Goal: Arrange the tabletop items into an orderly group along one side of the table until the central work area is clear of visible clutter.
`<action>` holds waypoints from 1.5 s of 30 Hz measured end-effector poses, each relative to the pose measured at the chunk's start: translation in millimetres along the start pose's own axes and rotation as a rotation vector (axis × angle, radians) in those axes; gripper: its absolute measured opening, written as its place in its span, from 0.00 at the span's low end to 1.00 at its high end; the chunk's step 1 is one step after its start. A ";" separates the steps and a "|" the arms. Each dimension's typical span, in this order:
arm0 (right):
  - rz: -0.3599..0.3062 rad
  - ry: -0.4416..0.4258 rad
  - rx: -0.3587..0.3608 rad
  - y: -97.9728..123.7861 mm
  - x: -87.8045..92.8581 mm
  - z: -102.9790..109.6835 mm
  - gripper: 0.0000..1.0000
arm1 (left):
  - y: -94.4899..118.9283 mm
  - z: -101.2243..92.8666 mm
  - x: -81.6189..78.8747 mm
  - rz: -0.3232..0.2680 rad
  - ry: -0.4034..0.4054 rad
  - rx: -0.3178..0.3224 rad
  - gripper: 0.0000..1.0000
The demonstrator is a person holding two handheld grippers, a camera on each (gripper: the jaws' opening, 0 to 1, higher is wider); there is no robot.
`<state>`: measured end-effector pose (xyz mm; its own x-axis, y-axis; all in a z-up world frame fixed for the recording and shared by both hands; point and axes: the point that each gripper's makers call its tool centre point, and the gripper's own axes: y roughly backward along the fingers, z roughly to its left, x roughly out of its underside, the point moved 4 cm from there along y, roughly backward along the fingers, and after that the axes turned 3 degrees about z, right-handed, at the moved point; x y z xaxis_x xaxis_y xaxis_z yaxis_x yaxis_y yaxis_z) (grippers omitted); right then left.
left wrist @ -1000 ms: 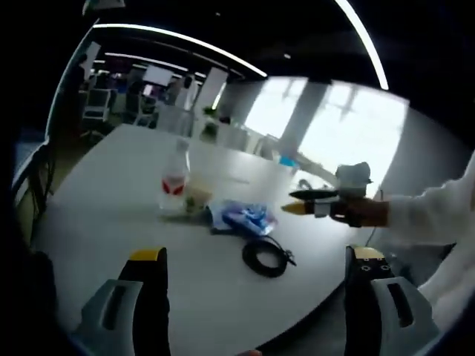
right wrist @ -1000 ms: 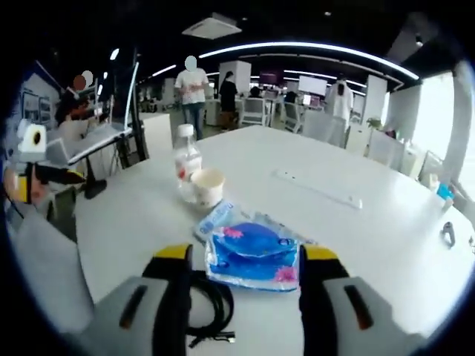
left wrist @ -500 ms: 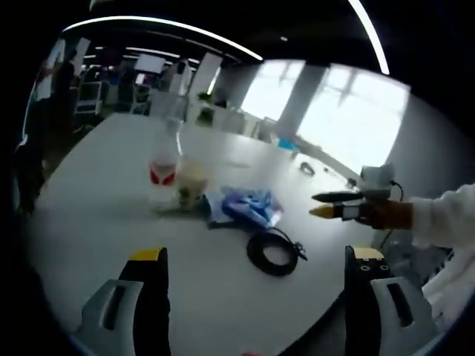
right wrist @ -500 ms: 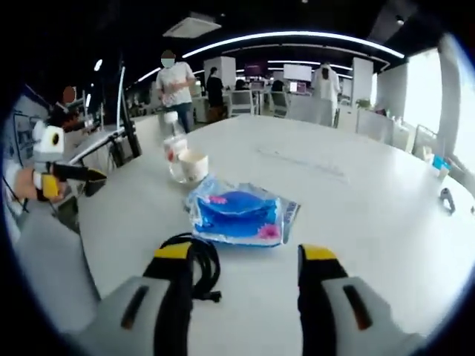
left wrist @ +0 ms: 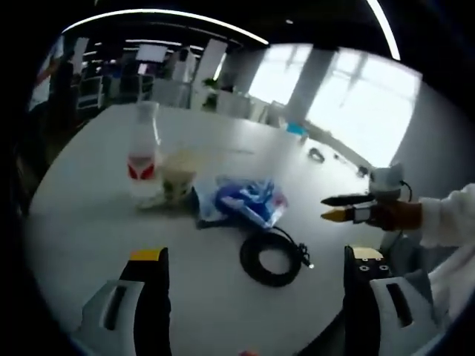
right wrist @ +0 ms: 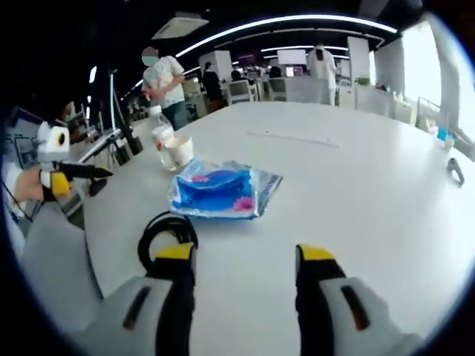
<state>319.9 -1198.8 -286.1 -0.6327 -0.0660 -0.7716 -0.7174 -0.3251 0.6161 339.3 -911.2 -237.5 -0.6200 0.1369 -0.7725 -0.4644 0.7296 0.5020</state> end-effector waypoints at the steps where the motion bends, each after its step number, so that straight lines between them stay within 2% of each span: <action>1: 0.003 0.001 -0.004 -0.2 1.0 -1.2 0.51 | -1.2 0.1 0.1 0.002 -0.002 -0.004 0.95; 4: 0.017 -0.009 -0.009 -0.2 4.7 -6.4 0.51 | -2.4 1.1 3.9 0.031 -0.011 -0.017 0.94; 8: 0.019 -0.006 -0.016 1.4 3.9 -12.1 0.50 | -2.4 0.0 5.1 0.056 0.000 0.000 0.95; 13: 0.027 0.002 -0.025 -1.4 0.2 -21.7 0.49 | -2.5 2.9 -1.4 0.128 -0.059 0.012 0.95; 15: 0.027 0.011 -0.033 -3.7 -3.0 -23.9 0.49 | -3.7 5.3 -8.6 0.146 -0.094 0.011 0.95; 19: 0.026 0.020 -0.045 -11.6 -9.7 -26.7 0.48 | -15.4 4.6 -21.4 0.160 -0.100 0.020 0.94; 23: 0.018 0.019 -0.060 -19.2 -17.4 -25.6 0.46 | -36.5 -1.6 -20.2 0.166 -0.092 0.009 0.94; 29: 0.016 0.030 -0.085 -32.0 -28.0 -26.3 0.45 | -65.0 -9.4 -18.7 0.134 -0.013 -0.018 0.91; 32: 0.024 0.039 -0.096 -38.5 -31.5 -25.3 0.44 | -76.2 -11.7 -14.8 0.150 0.002 -0.033 0.86; 38: 0.031 0.043 -0.120 -53.6 -39.2 -20.8 0.41 | -88.9 -9.5 -8.7 0.144 0.102 -0.090 0.74; 45: 0.055 0.058 -0.147 -72.0 -42.9 -13.6 0.37 | -101.4 -7.7 -10.4 0.131 0.148 -0.119 0.70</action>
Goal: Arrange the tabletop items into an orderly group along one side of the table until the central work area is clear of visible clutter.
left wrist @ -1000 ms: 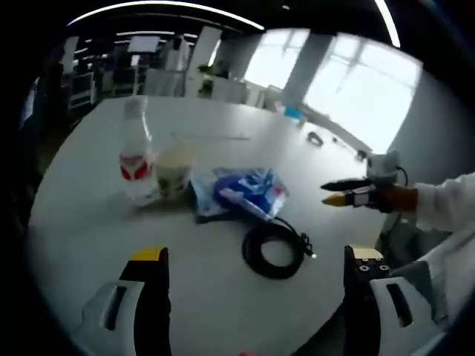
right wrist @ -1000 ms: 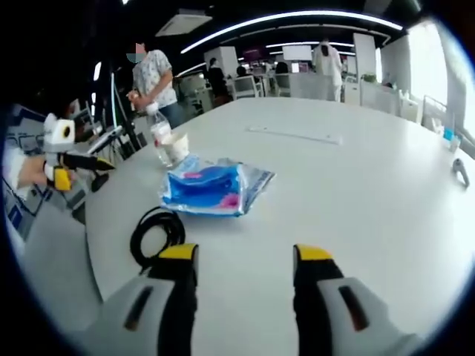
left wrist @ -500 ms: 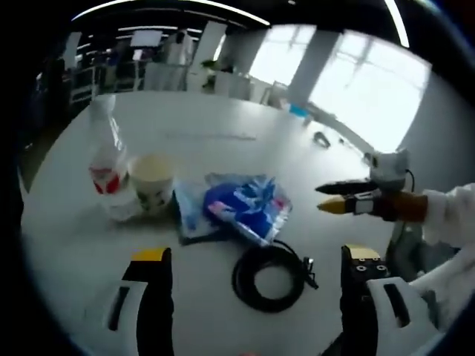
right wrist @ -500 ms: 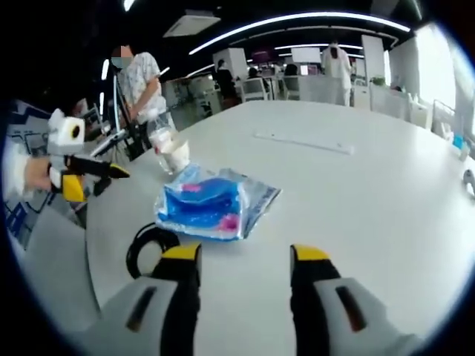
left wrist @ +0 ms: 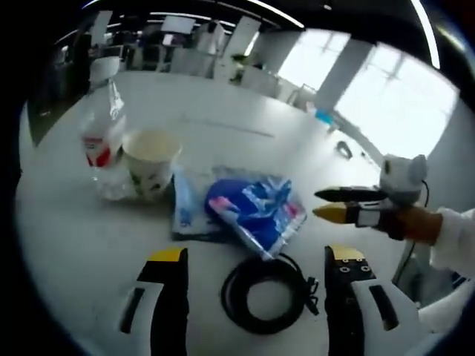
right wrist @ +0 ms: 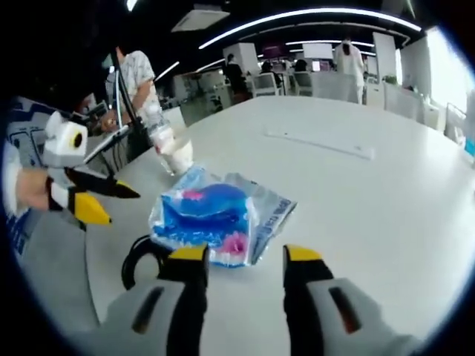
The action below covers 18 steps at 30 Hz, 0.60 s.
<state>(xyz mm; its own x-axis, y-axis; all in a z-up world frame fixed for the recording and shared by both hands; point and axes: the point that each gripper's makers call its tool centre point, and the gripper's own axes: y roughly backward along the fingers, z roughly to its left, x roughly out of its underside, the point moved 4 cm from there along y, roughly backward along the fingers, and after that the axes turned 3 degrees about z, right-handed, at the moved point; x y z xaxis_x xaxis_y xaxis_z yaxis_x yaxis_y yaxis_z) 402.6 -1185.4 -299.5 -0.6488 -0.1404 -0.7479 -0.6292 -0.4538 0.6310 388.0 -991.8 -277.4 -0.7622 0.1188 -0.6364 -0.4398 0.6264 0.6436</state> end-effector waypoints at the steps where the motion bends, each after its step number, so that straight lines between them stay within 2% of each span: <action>1: 0.003 -0.001 -0.001 -2.3 -0.1 -0.2 0.37 | -2.1 0.3 -0.9 -0.001 0.005 -0.001 0.70; 13: 0.072 -0.003 -0.034 -23.4 3.4 0.7 0.31 | -26.6 3.0 -0.9 0.064 -0.055 -0.027 0.62; 18: 0.086 -0.011 -0.025 -26.8 4.7 0.6 0.27 | -32.9 3.3 4.7 0.098 -0.074 -0.037 0.51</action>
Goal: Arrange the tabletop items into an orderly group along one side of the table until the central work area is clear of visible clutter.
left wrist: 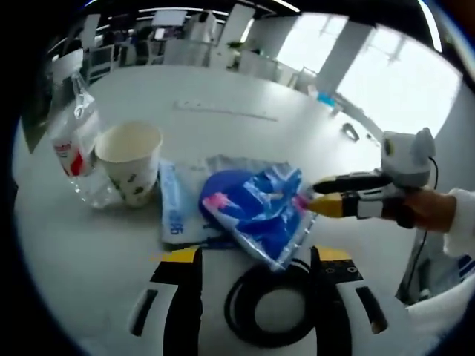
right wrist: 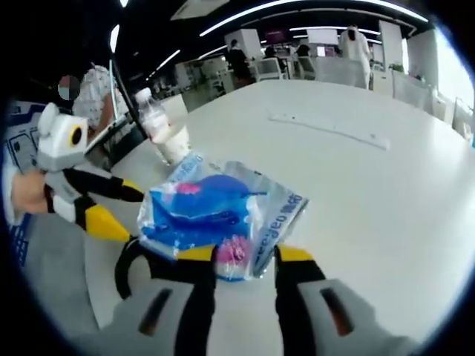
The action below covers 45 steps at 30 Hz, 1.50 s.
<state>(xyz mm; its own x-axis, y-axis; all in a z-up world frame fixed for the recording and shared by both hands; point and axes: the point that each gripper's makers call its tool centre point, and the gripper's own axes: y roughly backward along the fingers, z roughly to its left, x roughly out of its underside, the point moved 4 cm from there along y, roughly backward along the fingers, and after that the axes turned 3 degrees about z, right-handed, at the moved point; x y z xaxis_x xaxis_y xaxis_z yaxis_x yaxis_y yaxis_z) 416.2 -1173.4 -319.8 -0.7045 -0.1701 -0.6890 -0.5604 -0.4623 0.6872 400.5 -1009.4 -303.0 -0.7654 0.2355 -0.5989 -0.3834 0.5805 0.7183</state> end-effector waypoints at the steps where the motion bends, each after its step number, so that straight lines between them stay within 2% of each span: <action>1: 0.007 0.001 0.007 -0.2 1.1 -1.1 0.26 | -1.1 -0.2 0.5 0.004 0.001 0.000 0.48; 3: 0.015 0.006 0.012 -0.2 2.4 -2.5 0.20 | -2.9 -0.6 1.8 0.012 0.001 0.000 0.42; 5: 0.023 -0.017 0.012 1.8 3.6 -4.1 0.08 | -4.3 -0.3 2.5 0.015 -0.008 -0.004 0.34; 6: 0.018 -0.048 0.002 2.6 3.2 -3.8 0.06 | -4.6 0.1 2.7 0.016 -0.007 -0.007 0.30; 9: 0.024 -0.039 0.000 4.2 6.2 -2.3 0.01 | -4.3 -1.2 4.1 0.024 -0.015 -0.005 0.10; 10: 0.021 -0.033 -0.010 5.2 6.8 -0.8 0.00 | -4.2 -3.0 4.0 0.024 -0.018 0.006 0.08; 12: 0.013 -0.049 -0.009 6.9 9.0 2.0 0.00 | -3.5 -1.7 3.6 0.014 -0.029 -0.020 0.05; 17: 0.003 -0.067 -0.015 7.5 13.4 5.6 0.00 | -1.5 -0.7 3.0 0.003 -0.021 -0.024 0.03; 23: -0.034 -0.081 -0.011 13.0 9.0 7.7 0.00 | 4.1 -1.5 -1.7 -0.029 -0.024 -0.037 0.02; 40: -0.086 -0.138 0.007 34.4 9.7 -4.1 0.00 | 2.3 -22.1 -13.7 -0.044 -0.052 -0.015 0.01; 45: -0.102 -0.157 0.020 42.1 10.5 -13.1 0.00 | -2.6 -30.4 -19.0 -0.047 -0.047 0.001 0.02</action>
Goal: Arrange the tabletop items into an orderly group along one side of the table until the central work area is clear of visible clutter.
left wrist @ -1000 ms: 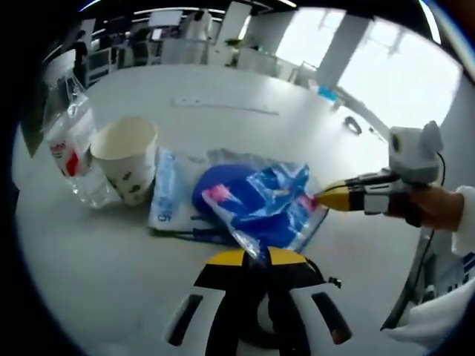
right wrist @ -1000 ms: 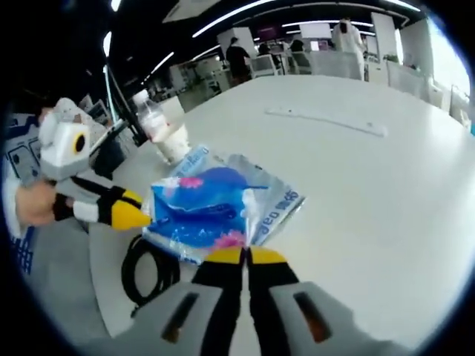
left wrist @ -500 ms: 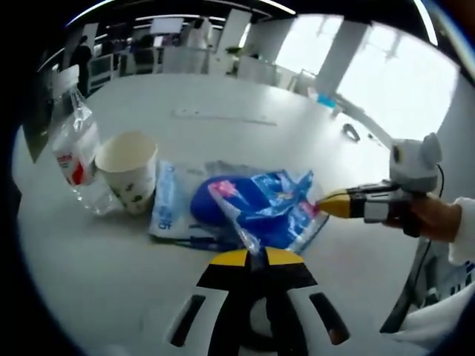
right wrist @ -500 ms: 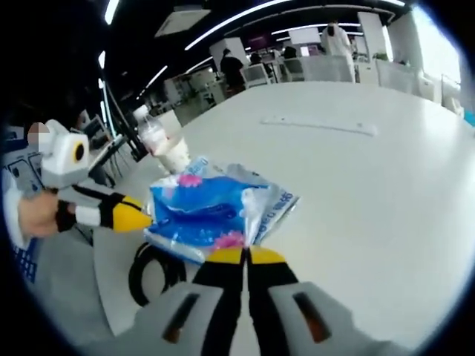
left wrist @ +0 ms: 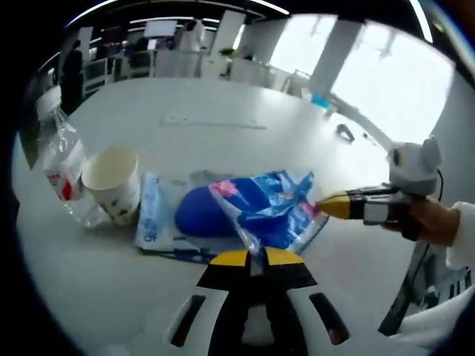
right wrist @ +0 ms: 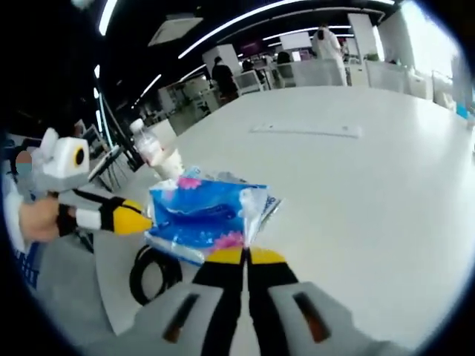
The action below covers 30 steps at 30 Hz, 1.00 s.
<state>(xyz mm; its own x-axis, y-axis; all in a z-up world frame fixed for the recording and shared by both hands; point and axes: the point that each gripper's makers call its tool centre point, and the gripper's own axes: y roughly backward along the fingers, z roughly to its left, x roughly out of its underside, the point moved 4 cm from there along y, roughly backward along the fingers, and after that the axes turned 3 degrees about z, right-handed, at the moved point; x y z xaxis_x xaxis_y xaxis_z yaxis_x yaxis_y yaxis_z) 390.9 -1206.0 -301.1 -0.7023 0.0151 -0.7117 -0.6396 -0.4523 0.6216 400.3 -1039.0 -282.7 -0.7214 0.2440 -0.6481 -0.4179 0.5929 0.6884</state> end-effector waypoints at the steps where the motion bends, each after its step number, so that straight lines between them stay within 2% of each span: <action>1: -0.002 -0.003 0.003 3.0 0.5 -1.5 0.00 | -1.3 -2.6 -1.6 -0.003 -0.001 0.004 0.01; 8: -0.022 -0.031 0.032 22.7 2.7 -23.5 0.00 | -17.0 -28.3 -12.8 -0.012 -0.023 0.034 0.01; 12: -0.033 -0.057 0.060 33.7 4.5 -38.4 0.00 | -25.8 -45.5 -19.7 0.009 -0.120 0.044 0.01; 14: -0.041 -0.083 0.075 40.0 5.4 -46.1 0.00 | -31.7 -53.3 -24.2 0.014 -0.136 0.049 0.01; 19: -0.068 -0.118 0.097 57.4 7.4 -62.2 0.00 | -46.9 -67.9 -30.8 0.026 -0.137 0.060 0.01; 30: -0.084 -0.177 0.142 80.2 17.0 -97.9 0.00 | -81.2 -100.8 -38.3 0.064 -0.175 0.093 0.01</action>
<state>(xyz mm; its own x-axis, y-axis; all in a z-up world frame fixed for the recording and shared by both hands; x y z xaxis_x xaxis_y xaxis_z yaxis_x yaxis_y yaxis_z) 358.2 -1329.3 -295.4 -0.6805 0.2088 -0.7024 -0.7270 -0.3127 0.6113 406.2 -1173.9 -280.9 -0.6349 0.4080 -0.6561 -0.3155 0.6382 0.7023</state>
